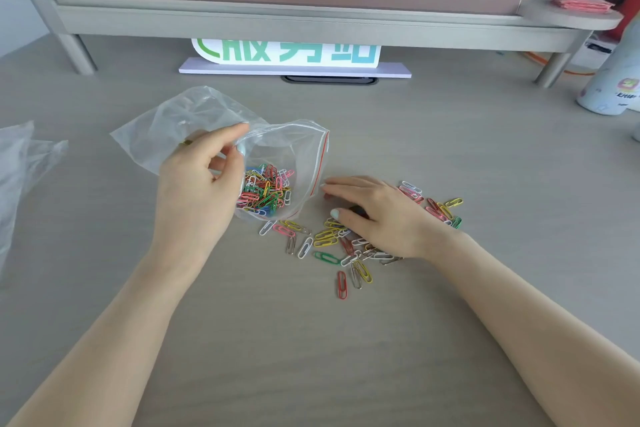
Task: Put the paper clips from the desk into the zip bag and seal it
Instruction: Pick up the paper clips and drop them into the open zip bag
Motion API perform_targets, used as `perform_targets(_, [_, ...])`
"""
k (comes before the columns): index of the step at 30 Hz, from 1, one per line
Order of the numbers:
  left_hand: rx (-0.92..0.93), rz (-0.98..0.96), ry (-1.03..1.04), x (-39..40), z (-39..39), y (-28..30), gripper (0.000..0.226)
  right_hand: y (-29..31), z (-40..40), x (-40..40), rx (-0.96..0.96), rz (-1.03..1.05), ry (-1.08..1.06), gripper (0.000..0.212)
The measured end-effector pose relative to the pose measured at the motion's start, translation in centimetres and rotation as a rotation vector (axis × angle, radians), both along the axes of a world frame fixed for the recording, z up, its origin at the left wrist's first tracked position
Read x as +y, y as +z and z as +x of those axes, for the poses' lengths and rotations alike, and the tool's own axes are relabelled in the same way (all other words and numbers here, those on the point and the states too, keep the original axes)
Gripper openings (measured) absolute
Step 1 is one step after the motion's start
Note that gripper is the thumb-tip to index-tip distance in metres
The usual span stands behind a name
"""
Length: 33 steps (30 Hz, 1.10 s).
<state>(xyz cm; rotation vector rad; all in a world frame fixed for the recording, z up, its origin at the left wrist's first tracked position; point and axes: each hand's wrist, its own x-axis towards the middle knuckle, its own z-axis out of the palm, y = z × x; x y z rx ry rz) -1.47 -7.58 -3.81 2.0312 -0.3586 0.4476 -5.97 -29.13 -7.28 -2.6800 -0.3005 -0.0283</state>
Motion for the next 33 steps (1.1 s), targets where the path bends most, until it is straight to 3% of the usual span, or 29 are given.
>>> perform_targets(10, [0.009, -0.018, -0.003, -0.1, -0.1, -0.1, 0.037, 0.8, -1.8, -1.7, 0.003, 0.079, 0.029, 0.031])
perform_targets(17, [0.020, -0.007, -0.012, -0.3, -0.1, -0.2, 0.037, 1.4, -2.2, -2.5, 0.084, -0.048, -0.049, 0.053])
perform_targets(24, [0.017, -0.016, -0.025, -0.3, -0.1, -0.4, 0.037, 0.9, -2.1, -2.2, 0.064, 0.108, -0.033, 0.026])
perform_targets(33, [0.003, -0.009, -0.040, -0.2, 0.1, -0.5, 0.036, 1.3, -2.2, -1.9, 0.036, 0.115, -0.034, 0.016])
